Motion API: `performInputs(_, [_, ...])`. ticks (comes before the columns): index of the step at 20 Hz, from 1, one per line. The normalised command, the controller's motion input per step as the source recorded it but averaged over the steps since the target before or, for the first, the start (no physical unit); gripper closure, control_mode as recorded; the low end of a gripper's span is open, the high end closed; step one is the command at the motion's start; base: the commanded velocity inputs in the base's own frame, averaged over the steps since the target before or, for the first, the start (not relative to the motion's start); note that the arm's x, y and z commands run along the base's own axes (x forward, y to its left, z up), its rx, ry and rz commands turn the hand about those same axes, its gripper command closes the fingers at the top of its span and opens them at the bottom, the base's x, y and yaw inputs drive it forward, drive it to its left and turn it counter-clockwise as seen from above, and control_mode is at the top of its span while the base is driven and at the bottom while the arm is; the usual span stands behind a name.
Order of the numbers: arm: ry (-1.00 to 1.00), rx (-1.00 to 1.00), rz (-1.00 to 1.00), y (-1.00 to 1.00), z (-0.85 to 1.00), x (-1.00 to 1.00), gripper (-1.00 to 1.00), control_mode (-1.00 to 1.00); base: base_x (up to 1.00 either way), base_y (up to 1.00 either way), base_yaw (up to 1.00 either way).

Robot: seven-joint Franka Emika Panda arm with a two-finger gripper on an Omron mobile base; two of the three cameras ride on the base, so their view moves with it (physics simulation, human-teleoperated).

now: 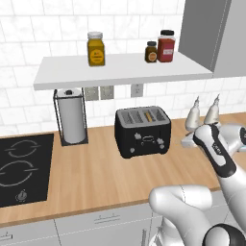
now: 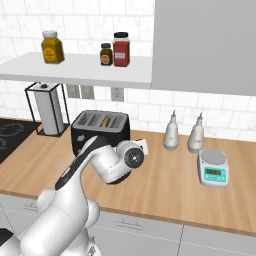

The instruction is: Start the toaster. Once the lever pops up, take the bread to the plate on the dining counter.

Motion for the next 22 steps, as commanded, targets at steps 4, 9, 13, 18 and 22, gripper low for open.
performInputs(4, [0.0,0.0,0.0,0.0,0.0,0.0,1.0,-1.0,0.0,0.0,0.0])
performInputs(9, [0.0,0.0,0.0,0.25,0.0,0.0,1.0,-1.0,0.0,0.0,0.0])
performInputs(13, [-0.02,0.0,0.0,0.4,0.0,0.0,1.0,-1.0,0.0,0.0,0.0])
performInputs(18, [-0.03,0.0,0.0,0.09,-0.18,0.0,1.0,-1.0,0.0,0.0,0.0])
performInputs(22, [-0.08,0.0,-0.02,-0.01,-0.28,-0.06,1.0,-1.0,0.0,0.0,0.0])
